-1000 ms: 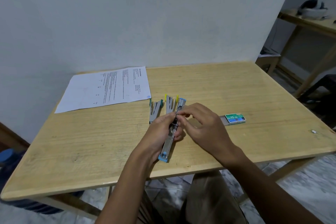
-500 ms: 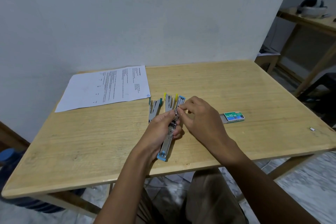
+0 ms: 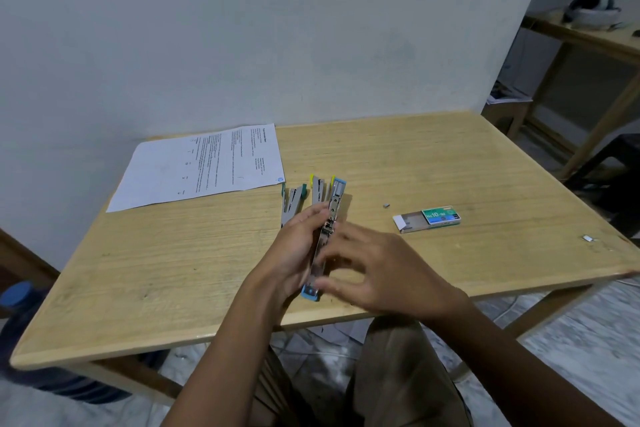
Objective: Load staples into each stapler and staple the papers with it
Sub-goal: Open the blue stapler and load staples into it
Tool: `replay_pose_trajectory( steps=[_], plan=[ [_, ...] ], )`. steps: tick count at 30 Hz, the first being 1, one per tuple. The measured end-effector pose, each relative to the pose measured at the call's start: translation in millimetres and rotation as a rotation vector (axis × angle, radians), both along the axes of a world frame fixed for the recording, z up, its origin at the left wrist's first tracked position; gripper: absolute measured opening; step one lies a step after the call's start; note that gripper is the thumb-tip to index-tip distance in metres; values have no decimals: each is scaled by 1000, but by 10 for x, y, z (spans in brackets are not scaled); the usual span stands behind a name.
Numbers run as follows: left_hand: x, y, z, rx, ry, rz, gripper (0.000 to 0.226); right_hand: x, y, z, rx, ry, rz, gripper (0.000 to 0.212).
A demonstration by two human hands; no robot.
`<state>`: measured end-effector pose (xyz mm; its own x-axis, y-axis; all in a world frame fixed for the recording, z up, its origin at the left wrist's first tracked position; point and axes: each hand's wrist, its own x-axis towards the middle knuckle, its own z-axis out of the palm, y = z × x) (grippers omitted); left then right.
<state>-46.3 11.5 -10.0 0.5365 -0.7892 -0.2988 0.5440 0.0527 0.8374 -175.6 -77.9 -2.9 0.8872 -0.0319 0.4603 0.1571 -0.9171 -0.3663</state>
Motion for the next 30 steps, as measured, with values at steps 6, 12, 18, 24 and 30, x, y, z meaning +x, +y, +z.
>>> replay_pose_trajectory(
  steps=[6, 12, 18, 24, 30],
  plan=[
    [60, 20, -1, -65, 98, 34, 36, 44, 71, -86, -135, -20, 10, 44],
    [34, 14, 61, -243, 179, 64, 26, 74, 35, -71, -71, -226, 69, 24],
    [3, 8, 80, -336, 182, -27, 32, 153, -125, 57, 308, -366, -171, 29],
    [-42, 36, 83, -301, 69, -111, 34, 311, -168, 78, 663, -377, -343, 24],
    [-66, 39, -3, -252, -110, -182, 49, 342, -137, 147, 1046, -137, -456, 60]
  ],
)
